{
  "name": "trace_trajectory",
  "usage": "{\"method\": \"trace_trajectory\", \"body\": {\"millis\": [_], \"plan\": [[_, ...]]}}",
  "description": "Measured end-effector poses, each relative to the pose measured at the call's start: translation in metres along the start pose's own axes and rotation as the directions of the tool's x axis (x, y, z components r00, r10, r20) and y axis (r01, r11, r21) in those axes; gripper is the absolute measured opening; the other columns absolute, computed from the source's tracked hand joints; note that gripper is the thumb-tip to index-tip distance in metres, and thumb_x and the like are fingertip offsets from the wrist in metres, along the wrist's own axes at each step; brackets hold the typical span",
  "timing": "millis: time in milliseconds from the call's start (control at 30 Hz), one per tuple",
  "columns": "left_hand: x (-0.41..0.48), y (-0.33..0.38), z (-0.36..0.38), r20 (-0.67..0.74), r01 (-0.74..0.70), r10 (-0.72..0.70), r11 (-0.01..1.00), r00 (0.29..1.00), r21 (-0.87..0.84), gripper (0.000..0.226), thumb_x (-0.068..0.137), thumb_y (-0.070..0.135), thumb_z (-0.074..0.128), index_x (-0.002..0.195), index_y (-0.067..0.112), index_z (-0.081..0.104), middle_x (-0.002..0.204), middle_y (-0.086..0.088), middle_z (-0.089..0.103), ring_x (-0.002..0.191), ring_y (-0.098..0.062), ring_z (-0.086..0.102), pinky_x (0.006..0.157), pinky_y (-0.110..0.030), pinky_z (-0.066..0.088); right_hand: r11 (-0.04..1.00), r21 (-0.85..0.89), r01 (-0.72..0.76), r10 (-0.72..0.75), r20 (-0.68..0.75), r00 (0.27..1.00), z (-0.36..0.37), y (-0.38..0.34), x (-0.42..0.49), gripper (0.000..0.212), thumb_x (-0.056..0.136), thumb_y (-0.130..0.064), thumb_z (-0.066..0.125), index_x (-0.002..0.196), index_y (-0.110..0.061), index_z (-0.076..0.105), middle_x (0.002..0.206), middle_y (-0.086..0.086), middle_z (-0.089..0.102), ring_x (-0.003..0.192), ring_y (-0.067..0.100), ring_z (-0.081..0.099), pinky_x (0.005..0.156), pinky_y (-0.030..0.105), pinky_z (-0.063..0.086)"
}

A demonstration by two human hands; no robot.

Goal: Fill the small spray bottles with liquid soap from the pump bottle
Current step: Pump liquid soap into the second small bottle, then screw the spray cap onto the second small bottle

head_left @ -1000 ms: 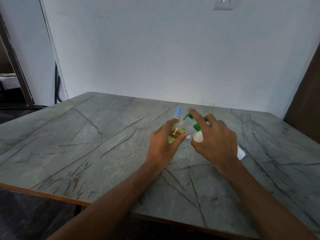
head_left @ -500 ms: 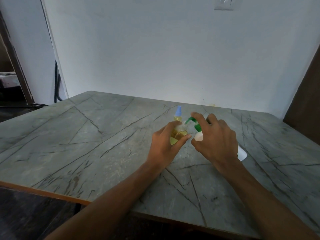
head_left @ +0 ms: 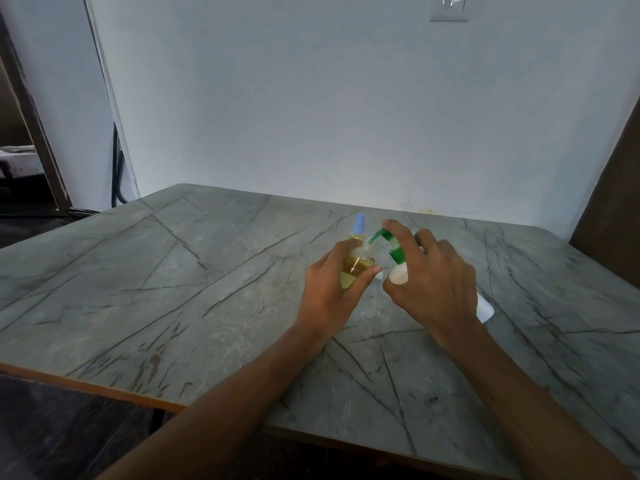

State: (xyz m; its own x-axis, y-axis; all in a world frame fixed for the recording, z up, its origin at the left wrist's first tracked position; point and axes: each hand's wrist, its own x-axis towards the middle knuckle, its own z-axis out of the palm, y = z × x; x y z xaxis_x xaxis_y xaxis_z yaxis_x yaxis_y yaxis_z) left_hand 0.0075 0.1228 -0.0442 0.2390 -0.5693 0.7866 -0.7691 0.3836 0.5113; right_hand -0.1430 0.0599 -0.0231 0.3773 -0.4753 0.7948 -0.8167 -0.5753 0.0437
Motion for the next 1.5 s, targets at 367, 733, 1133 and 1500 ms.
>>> {"method": "trace_trajectory", "body": {"millis": [367, 733, 1133, 1500], "plan": [[-0.001, 0.001, 0.001, -0.005, 0.015, -0.015, 0.999, 1.000, -0.041, 0.051, 0.086, 0.048, 0.060, 0.122, 0.013, 0.052, 0.105, 0.005, 0.063, 0.085, -0.001, 0.056, 0.071, -0.002, 0.041, 0.972, 0.231, -0.031, 0.052, -0.084, 0.995, -0.001, -0.001, 0.001, 0.093, 0.069, -0.058, 0.075, 0.147, -0.033, 0.031, 0.105, 0.005, 0.061, 0.080, 0.021, 0.058, 0.058, 0.034, 0.055], [0.000, -0.002, 0.000, -0.015, 0.060, -0.062, 0.995, 0.998, -0.074, 0.051, 0.087, 0.048, 0.058, 0.124, 0.013, 0.049, 0.106, 0.011, 0.058, 0.088, 0.015, 0.052, 0.075, 0.001, 0.038, 0.716, 0.616, -0.329, 0.368, 0.068, 0.927, -0.007, 0.009, -0.005, 0.109, 0.064, -0.044, 0.087, 0.149, -0.031, 0.021, 0.131, 0.001, 0.055, 0.101, 0.011, 0.054, 0.086, 0.031, 0.047], [0.003, -0.014, 0.001, -0.042, 0.160, -0.166, 0.981, 0.985, -0.112, 0.045, 0.087, 0.043, 0.065, 0.120, 0.017, 0.049, 0.104, 0.012, 0.058, 0.088, 0.008, 0.055, 0.073, -0.002, 0.041, 0.634, 0.604, -0.482, 0.409, 0.267, 0.873, -0.012, 0.034, -0.035, 0.102, 0.057, -0.027, 0.094, 0.138, -0.018, 0.033, 0.116, 0.002, 0.053, 0.096, 0.020, 0.056, 0.076, 0.027, 0.042], [0.005, -0.021, 0.003, -0.049, 0.237, -0.253, 0.946, 0.966, -0.221, 0.050, 0.081, 0.052, 0.063, 0.117, 0.019, 0.051, 0.107, 0.012, 0.062, 0.097, -0.004, 0.061, 0.079, -0.020, 0.051, 0.577, 0.567, -0.588, 0.622, 0.161, 0.766, 0.028, 0.078, 0.031, 0.100, 0.054, -0.034, 0.093, 0.133, -0.017, 0.035, 0.119, 0.008, 0.057, 0.102, 0.025, 0.059, 0.085, 0.041, 0.053]]}}
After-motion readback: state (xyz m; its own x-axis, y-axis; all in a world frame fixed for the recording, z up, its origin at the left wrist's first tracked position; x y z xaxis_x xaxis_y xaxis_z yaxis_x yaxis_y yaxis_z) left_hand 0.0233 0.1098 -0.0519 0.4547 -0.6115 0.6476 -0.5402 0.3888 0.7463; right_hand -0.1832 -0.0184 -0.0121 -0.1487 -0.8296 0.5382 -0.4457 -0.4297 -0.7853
